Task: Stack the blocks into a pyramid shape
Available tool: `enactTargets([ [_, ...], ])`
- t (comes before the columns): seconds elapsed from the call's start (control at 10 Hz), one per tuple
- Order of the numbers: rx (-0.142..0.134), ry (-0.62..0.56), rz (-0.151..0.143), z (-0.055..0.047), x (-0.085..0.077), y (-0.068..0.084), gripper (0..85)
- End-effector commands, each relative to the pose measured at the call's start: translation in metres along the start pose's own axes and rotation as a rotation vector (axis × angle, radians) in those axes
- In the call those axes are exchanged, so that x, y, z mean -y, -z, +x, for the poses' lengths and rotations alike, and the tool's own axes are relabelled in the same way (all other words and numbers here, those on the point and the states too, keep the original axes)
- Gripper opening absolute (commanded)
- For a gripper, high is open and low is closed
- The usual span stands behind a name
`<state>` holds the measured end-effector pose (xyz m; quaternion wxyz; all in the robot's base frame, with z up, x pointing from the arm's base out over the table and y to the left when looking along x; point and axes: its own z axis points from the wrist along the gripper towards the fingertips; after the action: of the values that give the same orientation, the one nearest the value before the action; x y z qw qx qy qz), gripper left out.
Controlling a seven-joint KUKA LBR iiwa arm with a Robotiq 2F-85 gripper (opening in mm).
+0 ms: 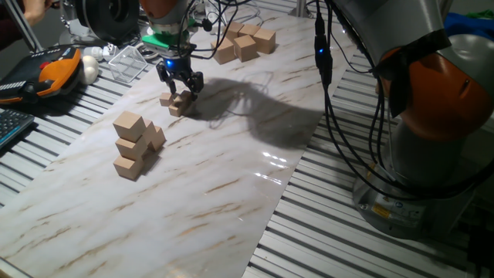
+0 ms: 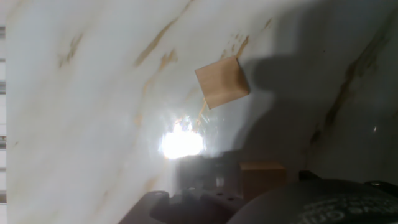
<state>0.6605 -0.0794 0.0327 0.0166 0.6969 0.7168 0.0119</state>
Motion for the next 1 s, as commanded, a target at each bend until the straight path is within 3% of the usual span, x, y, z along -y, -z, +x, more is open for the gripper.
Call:
enactTargets([
  [0.0, 0.0, 0.0, 0.0, 0.0004, -0.0002, 0.0001, 68.0],
  [0.3, 0.001, 0.003, -0.001, 0.0012, -0.0011, 0.0004, 68.0],
  [0.4, 0.001, 0.003, -0.001, 0.0015, -0.0013, 0.0005, 51.0],
  [0.9, 0.001, 0.003, 0.0, 0.0023, -0.0024, 0.0011, 51.0],
])
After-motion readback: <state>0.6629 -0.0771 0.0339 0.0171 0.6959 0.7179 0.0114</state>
